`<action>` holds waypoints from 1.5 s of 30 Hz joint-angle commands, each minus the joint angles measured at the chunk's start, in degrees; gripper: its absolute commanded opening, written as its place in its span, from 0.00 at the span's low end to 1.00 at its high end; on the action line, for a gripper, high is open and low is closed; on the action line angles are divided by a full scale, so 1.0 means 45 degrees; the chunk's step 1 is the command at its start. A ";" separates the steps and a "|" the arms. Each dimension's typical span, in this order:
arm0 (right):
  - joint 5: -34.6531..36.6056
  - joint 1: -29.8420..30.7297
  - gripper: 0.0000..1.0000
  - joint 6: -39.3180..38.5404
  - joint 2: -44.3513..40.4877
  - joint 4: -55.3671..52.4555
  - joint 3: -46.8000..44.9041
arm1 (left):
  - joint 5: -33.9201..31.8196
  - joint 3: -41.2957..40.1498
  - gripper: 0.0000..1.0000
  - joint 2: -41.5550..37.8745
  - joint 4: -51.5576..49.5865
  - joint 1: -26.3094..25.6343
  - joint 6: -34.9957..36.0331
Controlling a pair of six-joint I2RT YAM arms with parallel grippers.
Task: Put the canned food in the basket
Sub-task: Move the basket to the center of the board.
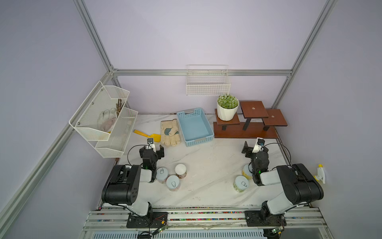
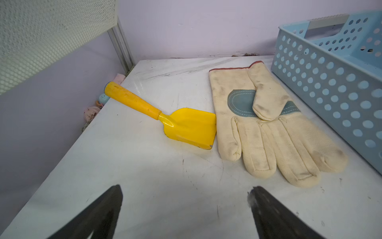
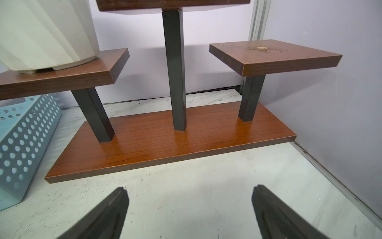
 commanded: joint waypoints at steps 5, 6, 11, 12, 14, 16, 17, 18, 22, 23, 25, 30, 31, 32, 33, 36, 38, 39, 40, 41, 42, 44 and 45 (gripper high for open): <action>0.0139 0.0013 0.99 0.0060 0.0065 0.0403 -0.0070 | 0.0133 0.0062 1.00 -0.0193 0.0366 0.0059 -0.0115; 0.0135 0.0013 0.99 0.0056 0.0059 0.0404 -0.0071 | 0.0123 0.0070 1.00 -0.0194 0.0364 0.0051 -0.0125; 0.0133 0.0012 0.99 0.0064 0.0056 0.0404 -0.0071 | 0.0124 0.0065 1.00 -0.0191 0.0370 0.0046 -0.0117; 0.0133 0.0011 0.99 0.0060 0.0072 0.0406 -0.0071 | 0.0132 0.0066 1.00 -0.0193 0.0369 0.0055 -0.0120; 0.0139 0.0008 0.99 0.0057 0.0060 0.0403 -0.0071 | 0.0114 0.0059 1.00 -0.0194 0.0369 0.0059 -0.0115; 0.0143 0.0014 0.99 0.0055 0.0067 0.0403 -0.0066 | 0.0124 0.0061 1.00 -0.0179 0.0364 0.0072 -0.0119; 0.0134 0.0013 0.99 0.0056 0.0068 0.0414 -0.0071 | 0.0138 0.0089 1.00 -0.0179 0.0345 0.0065 -0.0133; 0.0213 0.0012 0.99 0.0144 0.0084 0.0418 -0.0071 | 0.0138 0.0093 1.00 -0.0174 0.0312 0.0070 -0.0124; 0.0213 0.0013 0.99 0.0137 0.0071 0.0513 -0.0123 | 0.0365 -0.0121 1.00 -0.0343 0.0524 0.0064 0.0020; 0.0202 0.0013 0.99 0.0123 0.0040 0.0616 -0.0195 | 0.0566 -0.0256 1.00 -0.0404 0.0691 0.0046 0.0150; 0.0191 0.0012 0.99 0.0131 -0.0192 0.0754 -0.0357 | 0.0773 -0.0562 1.00 -0.0619 0.1154 -0.0028 0.0391; 0.0194 0.0012 0.99 0.0183 -0.2013 -0.1008 -0.0293 | -0.0001 -0.0938 1.00 -0.2833 -0.0040 -0.0502 0.0461; 0.0224 0.0013 0.99 0.0280 -0.2329 -0.1598 -0.0188 | -0.0195 -0.0766 1.00 -0.3250 -0.0900 -0.0577 0.0347; 0.0215 0.0013 0.99 0.0392 -0.2706 -0.2225 -0.0046 | -0.0319 -0.0502 1.00 -0.3656 -0.1874 -0.0632 0.0246; 0.0194 0.0013 0.99 0.0505 -0.3060 -0.2744 0.0039 | -0.0483 -0.0204 1.00 -0.4083 -0.2876 -0.0698 0.0142; 0.0104 0.0003 0.99 0.1125 -0.4056 -0.4347 0.0396 | -0.1582 0.0612 1.00 -0.4913 -0.5084 -0.0920 -0.0926; 0.0399 0.0003 0.99 0.2141 -0.4676 -0.5680 0.0713 | -0.2862 0.1463 1.00 -0.5286 -0.7193 -0.0965 -0.2550; 0.0700 0.0013 0.99 0.2699 -0.4980 -0.6447 0.0915 | -0.3501 0.1995 1.00 -0.5402 -0.8488 -0.0960 -0.3784; 0.0698 0.0013 0.99 0.3017 -0.5243 -0.7230 0.1143 | -0.3886 0.2463 1.00 -0.5447 -0.9632 -0.0968 -0.4578; 0.0539 0.0013 0.99 0.3140 -0.5434 -0.7767 0.1328 | -0.3885 0.2811 1.00 -0.5457 -1.0353 -0.0970 -0.4939; 0.0405 0.0003 0.99 0.3262 -0.5614 -0.8220 0.1453 | -0.3635 0.3107 1.00 -0.5485 -1.0946 -0.0970 -0.5183; 0.0483 0.0013 0.99 0.3814 -0.5925 -0.9247 0.1757 | -0.3239 0.3493 1.00 -0.5579 -1.1938 -0.0970 -0.6123; 0.0594 0.0013 0.99 0.4202 -0.6046 -0.9924 0.2009 | -0.3012 0.3715 1.00 -0.5621 -1.2672 -0.0968 -0.6822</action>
